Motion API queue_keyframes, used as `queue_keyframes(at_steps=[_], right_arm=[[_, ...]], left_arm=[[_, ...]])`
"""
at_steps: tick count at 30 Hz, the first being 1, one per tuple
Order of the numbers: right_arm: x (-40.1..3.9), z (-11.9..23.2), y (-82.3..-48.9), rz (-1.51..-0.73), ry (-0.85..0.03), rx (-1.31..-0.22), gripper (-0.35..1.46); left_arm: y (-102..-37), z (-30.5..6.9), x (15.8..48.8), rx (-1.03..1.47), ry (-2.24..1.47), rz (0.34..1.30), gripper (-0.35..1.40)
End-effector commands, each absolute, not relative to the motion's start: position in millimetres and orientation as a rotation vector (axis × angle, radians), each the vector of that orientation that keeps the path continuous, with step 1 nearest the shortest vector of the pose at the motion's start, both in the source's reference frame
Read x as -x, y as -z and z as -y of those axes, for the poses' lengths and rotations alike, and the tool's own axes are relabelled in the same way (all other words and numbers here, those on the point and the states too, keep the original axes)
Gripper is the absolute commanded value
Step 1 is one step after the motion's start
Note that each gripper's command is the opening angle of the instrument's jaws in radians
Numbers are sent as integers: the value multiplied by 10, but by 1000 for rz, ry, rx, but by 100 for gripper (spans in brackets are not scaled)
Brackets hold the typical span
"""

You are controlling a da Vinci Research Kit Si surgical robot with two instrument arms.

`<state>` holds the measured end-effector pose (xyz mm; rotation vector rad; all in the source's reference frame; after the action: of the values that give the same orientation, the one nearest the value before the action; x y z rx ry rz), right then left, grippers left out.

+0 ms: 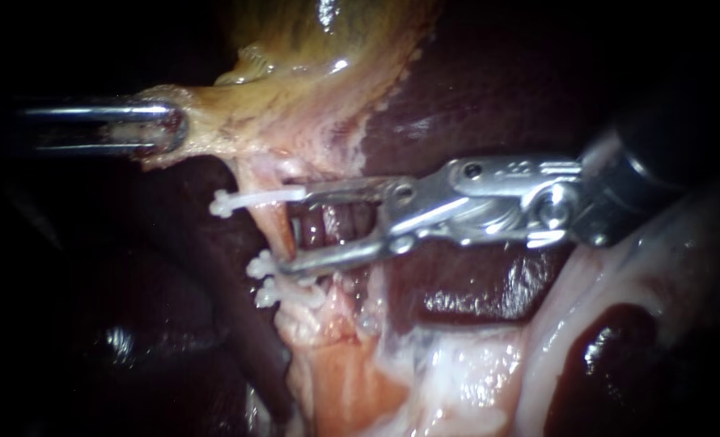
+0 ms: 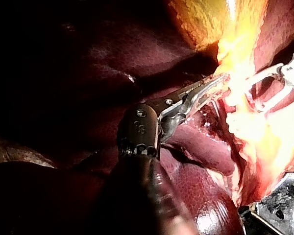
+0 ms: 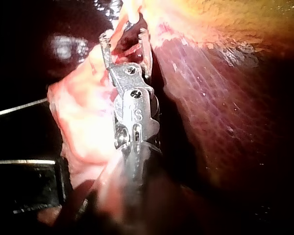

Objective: Going back third clip left tube

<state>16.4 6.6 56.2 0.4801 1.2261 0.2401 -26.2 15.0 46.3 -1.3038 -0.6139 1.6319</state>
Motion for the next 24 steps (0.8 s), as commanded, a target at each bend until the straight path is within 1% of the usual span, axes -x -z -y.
queue_keyframes(at_steps=[1,3,6,10,12,19,24], right_arm=[[-151,-66,-560,-1230,-219,-463,50],[-123,-62,-558,-1236,-178,-426,50],[-85,-56,-553,-1237,-152,-396,50],[-49,-52,-548,-1237,-124,-361,50],[-38,-53,-546,-1236,-123,-357,50],[-33,-54,-545,-1235,-116,-355,50],[-32,-53,-544,-1234,-118,-353,50]], left_arm=[[-464,-150,261,1304,-1632,614,-35],[-463,-150,260,1304,-1632,614,-35],[-464,-150,260,1304,-1632,614,-35],[-464,-150,261,1304,-1632,614,-35],[-464,-150,261,1304,-1632,614,-35],[-468,-149,267,1304,-1633,609,-35],[-488,-145,285,1306,-1635,592,-35]])
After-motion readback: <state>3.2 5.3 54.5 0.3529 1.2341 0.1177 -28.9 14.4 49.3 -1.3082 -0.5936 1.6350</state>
